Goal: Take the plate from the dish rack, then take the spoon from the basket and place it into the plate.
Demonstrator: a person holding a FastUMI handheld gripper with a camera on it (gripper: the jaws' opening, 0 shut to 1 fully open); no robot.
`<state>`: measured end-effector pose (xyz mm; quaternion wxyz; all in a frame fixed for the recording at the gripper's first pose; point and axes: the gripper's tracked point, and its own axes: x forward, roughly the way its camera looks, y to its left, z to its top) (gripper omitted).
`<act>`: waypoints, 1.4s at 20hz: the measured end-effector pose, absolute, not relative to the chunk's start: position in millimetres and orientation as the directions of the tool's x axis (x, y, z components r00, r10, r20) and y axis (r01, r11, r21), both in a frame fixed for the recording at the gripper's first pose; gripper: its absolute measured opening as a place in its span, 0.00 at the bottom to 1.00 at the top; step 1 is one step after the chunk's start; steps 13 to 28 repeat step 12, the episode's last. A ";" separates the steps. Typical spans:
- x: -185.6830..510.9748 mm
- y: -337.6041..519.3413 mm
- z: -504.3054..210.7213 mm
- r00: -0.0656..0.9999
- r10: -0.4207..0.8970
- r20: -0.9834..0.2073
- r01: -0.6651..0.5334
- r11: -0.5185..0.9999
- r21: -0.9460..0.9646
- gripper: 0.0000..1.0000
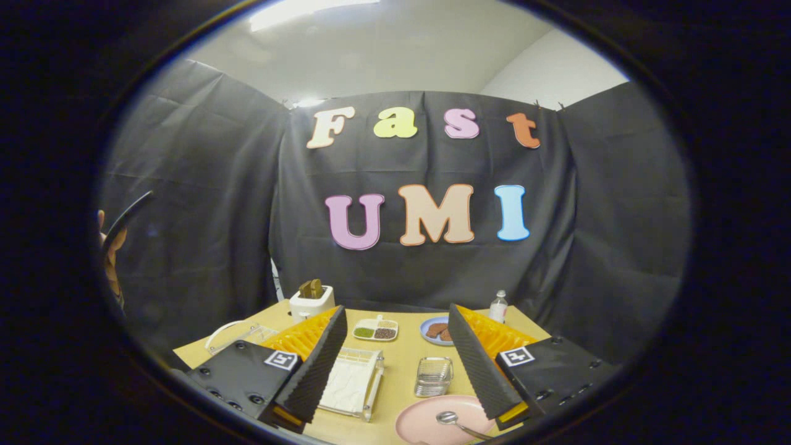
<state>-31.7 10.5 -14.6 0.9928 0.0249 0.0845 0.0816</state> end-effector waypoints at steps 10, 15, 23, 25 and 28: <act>-31.5 48.1 -4.9 0.977 0.160 -0.142 -0.157 0.987 0.037 1.00; -29.8 50.5 -2.3 0.978 0.160 -0.135 -0.157 0.987 0.035 1.00; -29.8 50.5 -2.3 0.978 0.160 -0.135 -0.157 0.987 0.035 1.00; -29.8 50.5 -2.3 0.978 0.160 -0.135 -0.157 0.987 0.035 1.00; -29.8 50.5 -2.3 0.978 0.160 -0.135 -0.157 0.987 0.035 1.00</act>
